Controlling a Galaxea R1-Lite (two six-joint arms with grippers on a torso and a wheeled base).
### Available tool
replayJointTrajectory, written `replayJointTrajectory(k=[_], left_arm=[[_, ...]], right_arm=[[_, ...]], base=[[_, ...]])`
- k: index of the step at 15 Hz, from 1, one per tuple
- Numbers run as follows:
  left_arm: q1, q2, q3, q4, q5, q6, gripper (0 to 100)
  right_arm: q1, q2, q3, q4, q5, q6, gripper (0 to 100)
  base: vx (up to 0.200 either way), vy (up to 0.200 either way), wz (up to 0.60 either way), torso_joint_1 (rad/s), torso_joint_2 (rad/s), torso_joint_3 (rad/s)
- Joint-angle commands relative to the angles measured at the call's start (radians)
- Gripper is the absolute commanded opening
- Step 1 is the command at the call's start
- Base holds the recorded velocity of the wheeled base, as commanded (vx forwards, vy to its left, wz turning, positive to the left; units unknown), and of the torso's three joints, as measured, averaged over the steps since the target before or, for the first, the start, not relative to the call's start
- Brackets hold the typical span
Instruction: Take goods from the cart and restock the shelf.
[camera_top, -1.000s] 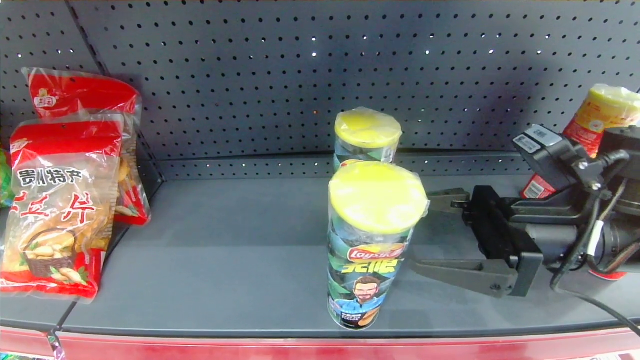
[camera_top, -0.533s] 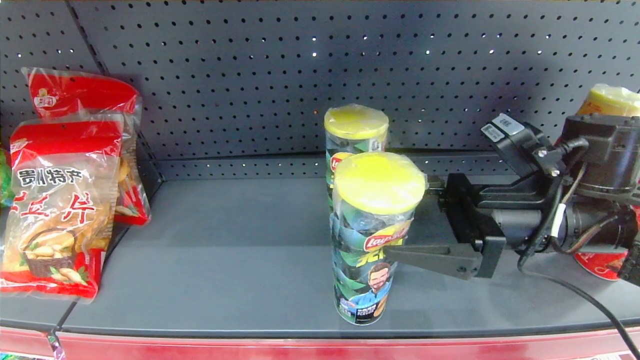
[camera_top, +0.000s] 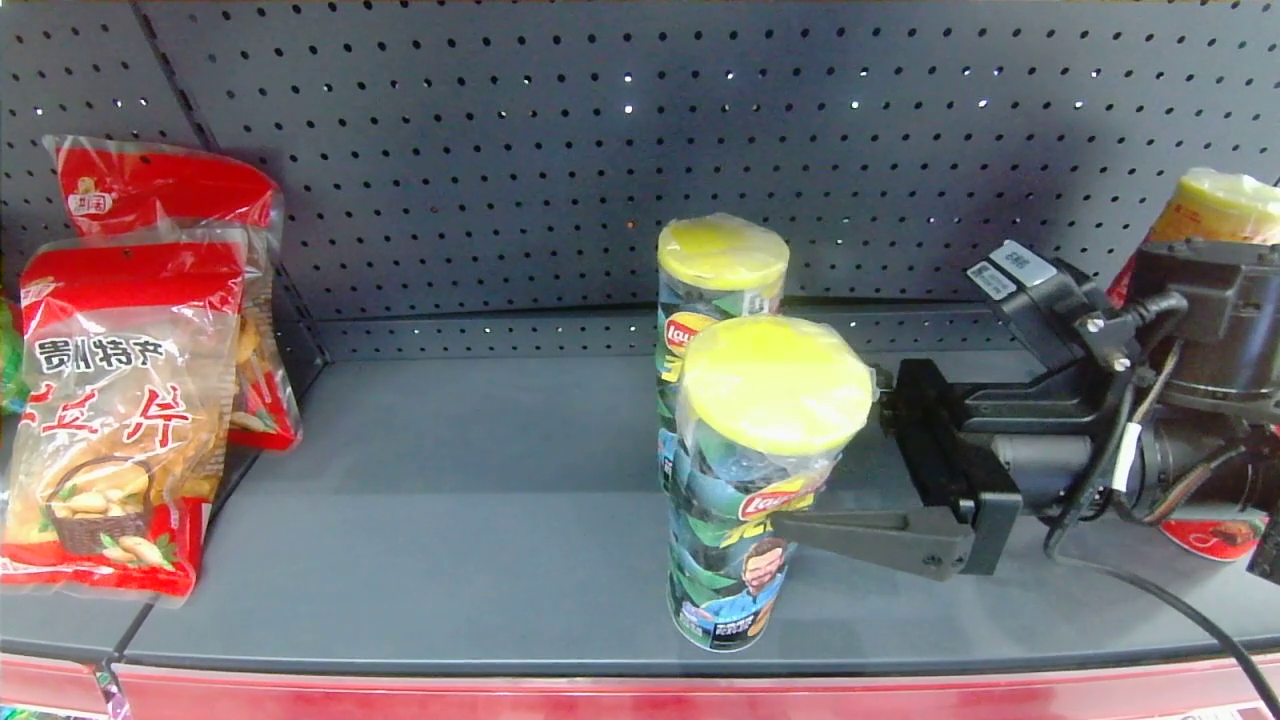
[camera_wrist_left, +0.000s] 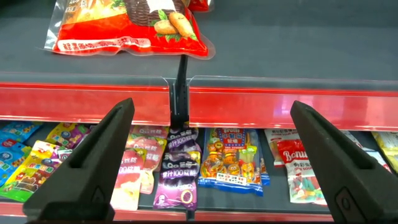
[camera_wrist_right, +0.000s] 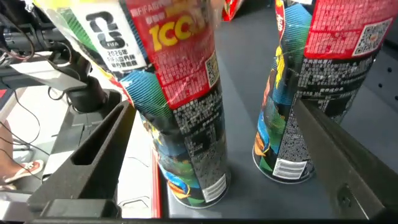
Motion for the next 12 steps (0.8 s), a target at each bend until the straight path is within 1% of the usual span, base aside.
replayJointTrajectory(k=[1,8,12], left_arm=[[0.000,0.001,0.000,0.000,0.000,0.000,100],[0.000,0.001,0.001,0.000,0.000,0.000,100],[0.000,0.001,0.001,0.000,0.000,0.000,100]], right_arm=[[-0.006,-0.025,0.029,0.000,-0.001,0.001,100],[-0.015,-0.097,0.089,0.000,0.001,0.001,100],[-0.004,-0.111,0.090,0.001,0.002,0.001,100]], base=[[0.000,0.000,0.00,0.000,0.00,0.000],[0.000,0.000,0.00,0.000,0.00,0.000],[0.000,0.000,0.00,0.000,0.00,0.000]])
